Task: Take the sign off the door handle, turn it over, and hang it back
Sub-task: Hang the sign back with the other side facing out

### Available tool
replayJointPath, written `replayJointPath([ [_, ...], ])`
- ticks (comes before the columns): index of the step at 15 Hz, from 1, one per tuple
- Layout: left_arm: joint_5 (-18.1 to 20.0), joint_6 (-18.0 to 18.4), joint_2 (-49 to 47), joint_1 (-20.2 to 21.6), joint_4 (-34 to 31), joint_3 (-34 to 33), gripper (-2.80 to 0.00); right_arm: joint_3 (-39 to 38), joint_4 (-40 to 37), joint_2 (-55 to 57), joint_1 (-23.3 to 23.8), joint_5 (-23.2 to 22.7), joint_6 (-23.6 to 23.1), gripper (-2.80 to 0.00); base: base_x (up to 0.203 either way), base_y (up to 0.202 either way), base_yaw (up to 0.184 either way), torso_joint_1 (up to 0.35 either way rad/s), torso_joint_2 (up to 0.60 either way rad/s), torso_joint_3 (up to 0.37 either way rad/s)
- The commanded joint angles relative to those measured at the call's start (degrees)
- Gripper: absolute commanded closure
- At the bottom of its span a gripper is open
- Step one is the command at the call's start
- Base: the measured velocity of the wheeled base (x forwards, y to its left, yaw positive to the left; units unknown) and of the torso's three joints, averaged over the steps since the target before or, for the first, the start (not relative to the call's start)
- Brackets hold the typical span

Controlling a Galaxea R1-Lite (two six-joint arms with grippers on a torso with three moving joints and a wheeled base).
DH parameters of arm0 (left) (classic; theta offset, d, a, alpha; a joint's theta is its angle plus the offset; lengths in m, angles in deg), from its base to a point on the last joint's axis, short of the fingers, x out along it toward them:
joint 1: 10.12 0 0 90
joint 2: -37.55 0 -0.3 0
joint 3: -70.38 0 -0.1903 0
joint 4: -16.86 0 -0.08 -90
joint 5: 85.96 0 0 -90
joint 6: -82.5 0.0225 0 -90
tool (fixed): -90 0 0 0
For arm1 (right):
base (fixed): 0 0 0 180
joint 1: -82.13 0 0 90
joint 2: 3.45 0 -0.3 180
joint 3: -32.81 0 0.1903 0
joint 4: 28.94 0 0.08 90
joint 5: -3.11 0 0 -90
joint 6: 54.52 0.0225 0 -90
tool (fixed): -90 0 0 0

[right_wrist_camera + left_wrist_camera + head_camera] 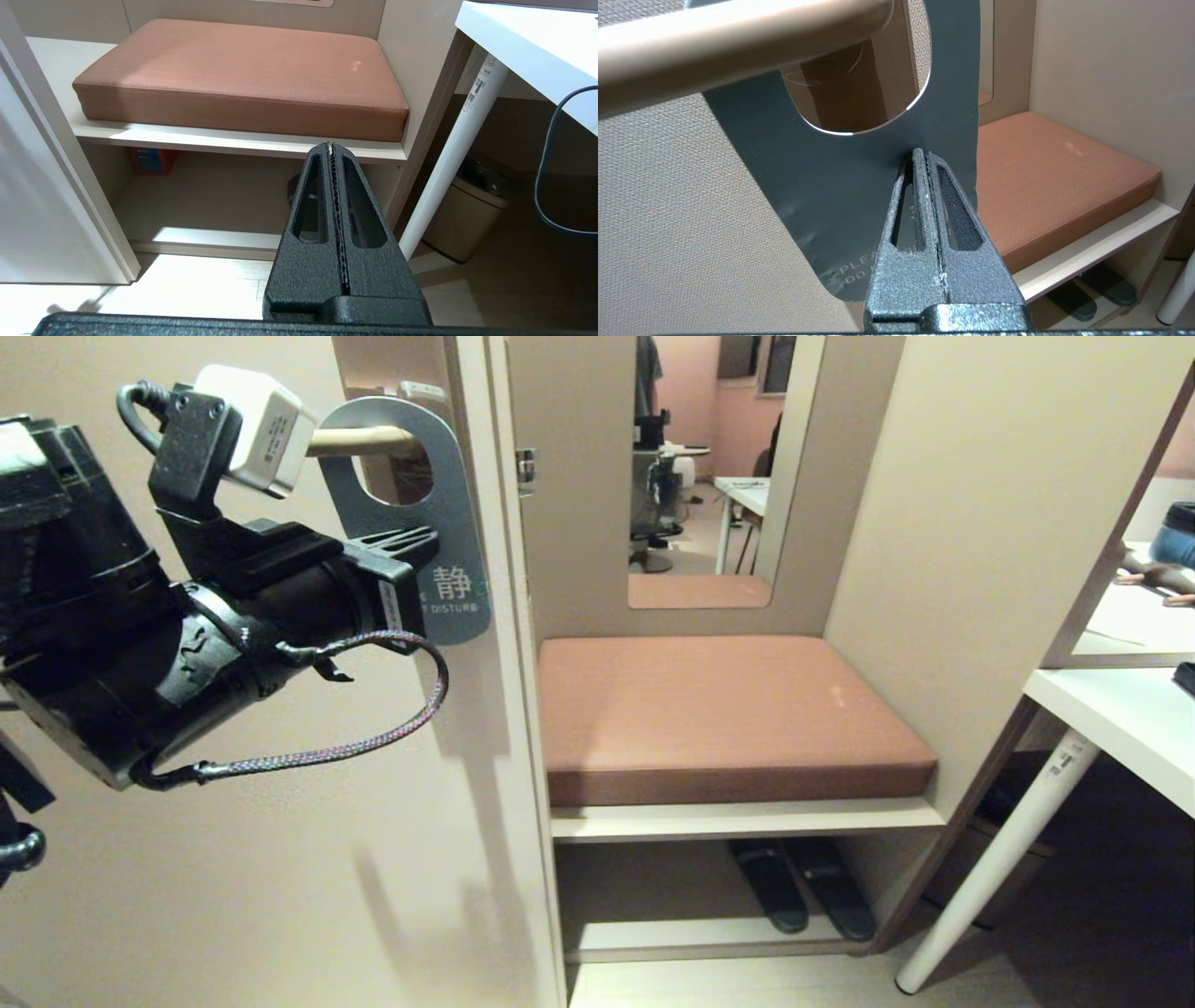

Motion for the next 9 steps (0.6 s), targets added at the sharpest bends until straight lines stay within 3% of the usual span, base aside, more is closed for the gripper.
replayJointPath([
  [1, -0.13, 0.09, -0.53, 0.06, 0.22, 0.27, 0.00, 0.00, 0.04, 0.09, -0.01, -0.04, -0.02, 0.00, 0.000, 0.000, 0.000, 0.000, 0.00, 0.000],
  [6, -0.23, 0.31, -0.15, 0.08, 0.22, 0.56, 0.00, 0.00, 0.04, 0.09, -0.01, -0.10, -0.02, 0.00, 0.000, 0.000, 0.000, 0.000, 0.00, 0.000],
  [9, -0.20, 0.72, 3.59, -0.09, 0.14, -2.83, 0.00, 0.00, -0.05, 0.09, -0.01, -0.04, -0.02, 0.00, 0.000, 0.000, 0.000, 0.000, 0.00, 0.000],
])
